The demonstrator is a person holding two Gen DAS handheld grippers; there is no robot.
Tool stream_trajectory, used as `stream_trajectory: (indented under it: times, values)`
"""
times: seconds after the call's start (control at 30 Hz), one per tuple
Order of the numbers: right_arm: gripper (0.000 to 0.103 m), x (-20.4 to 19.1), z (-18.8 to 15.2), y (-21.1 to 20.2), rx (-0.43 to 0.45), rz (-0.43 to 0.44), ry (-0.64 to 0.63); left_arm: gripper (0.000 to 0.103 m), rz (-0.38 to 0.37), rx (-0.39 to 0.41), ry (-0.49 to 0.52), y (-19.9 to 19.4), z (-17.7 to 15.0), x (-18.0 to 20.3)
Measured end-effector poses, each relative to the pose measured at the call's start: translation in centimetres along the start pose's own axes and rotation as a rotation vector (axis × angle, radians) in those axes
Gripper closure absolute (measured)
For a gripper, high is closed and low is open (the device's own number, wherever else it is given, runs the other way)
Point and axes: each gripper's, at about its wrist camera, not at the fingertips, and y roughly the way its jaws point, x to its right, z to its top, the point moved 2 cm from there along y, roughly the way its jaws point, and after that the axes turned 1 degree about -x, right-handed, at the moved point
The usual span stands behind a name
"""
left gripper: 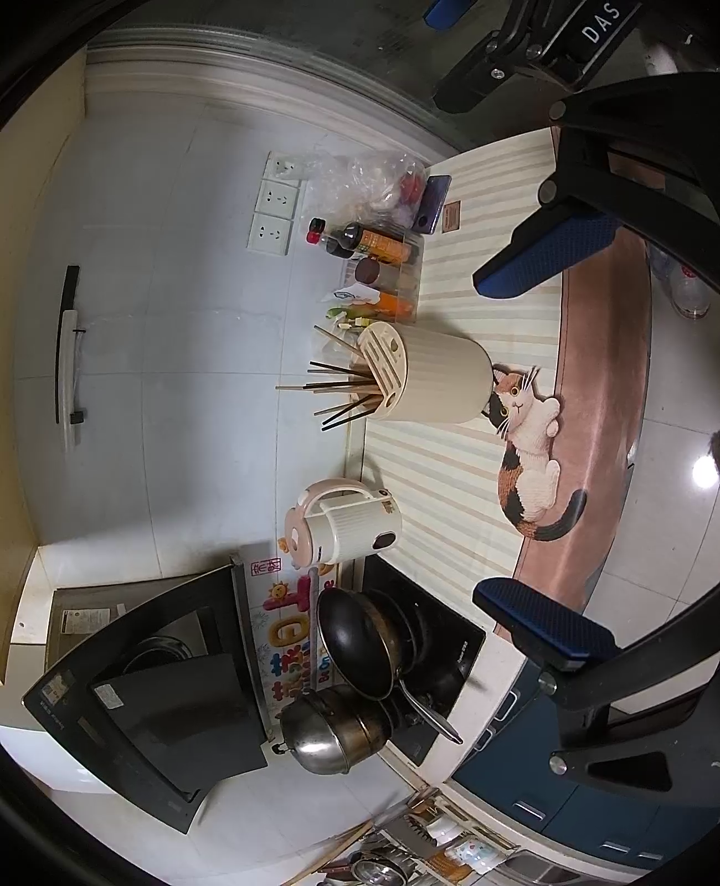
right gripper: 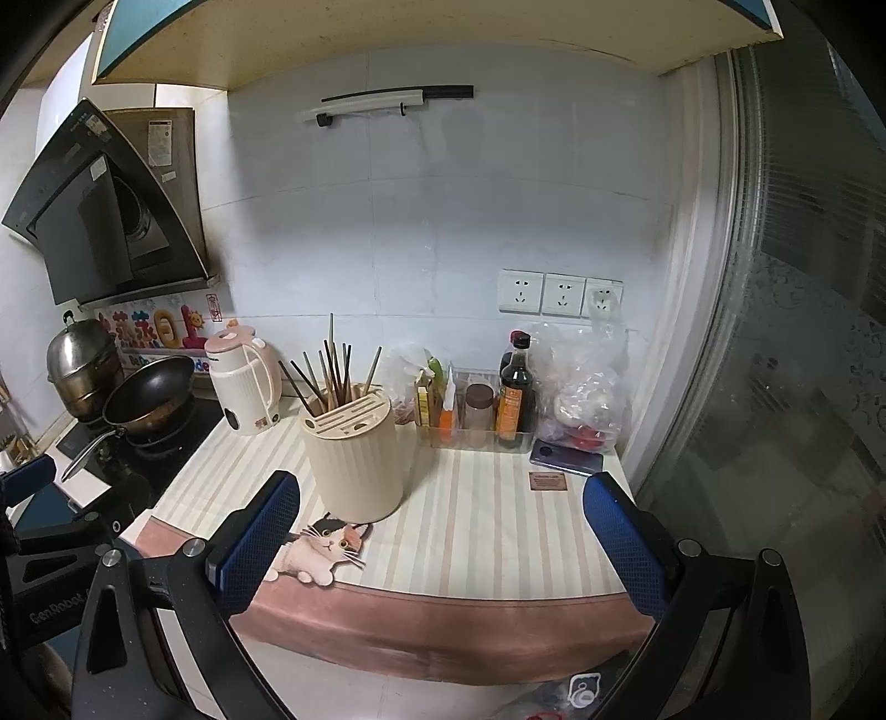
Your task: Organize utensils
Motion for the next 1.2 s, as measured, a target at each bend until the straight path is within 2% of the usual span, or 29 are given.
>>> stream_trajectory:
  times: [1.2]
  values:
    - [0.000, 0.28, -0.70, -0.64, -0.003, -0.008, -0.012, 0.000, 0.006, 0.005, -0.019, -0.48, 0.30, 0.40]
